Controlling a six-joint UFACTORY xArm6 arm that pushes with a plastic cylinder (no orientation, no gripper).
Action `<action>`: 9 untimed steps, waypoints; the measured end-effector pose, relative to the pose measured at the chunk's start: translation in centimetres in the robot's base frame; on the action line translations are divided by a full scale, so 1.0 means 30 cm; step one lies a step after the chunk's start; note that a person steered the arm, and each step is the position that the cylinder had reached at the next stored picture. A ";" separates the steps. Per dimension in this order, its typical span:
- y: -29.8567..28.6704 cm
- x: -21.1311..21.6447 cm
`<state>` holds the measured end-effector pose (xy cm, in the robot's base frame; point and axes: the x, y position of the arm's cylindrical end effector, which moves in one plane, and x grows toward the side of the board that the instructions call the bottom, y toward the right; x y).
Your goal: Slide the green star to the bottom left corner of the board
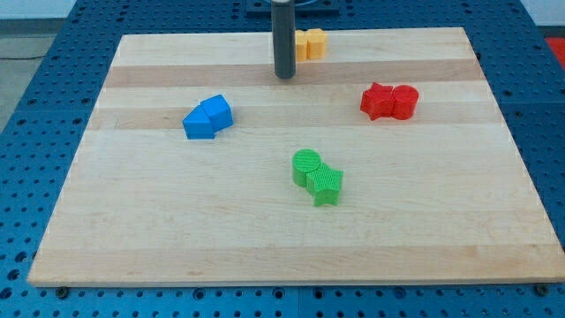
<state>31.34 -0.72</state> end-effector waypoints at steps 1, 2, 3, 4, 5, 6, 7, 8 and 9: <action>0.064 0.110; 0.120 0.222; 0.236 0.326; 0.350 0.436; 0.369 0.552; 0.300 0.578; 0.275 0.621; 0.275 0.673; 0.209 0.673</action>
<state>51.52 5.55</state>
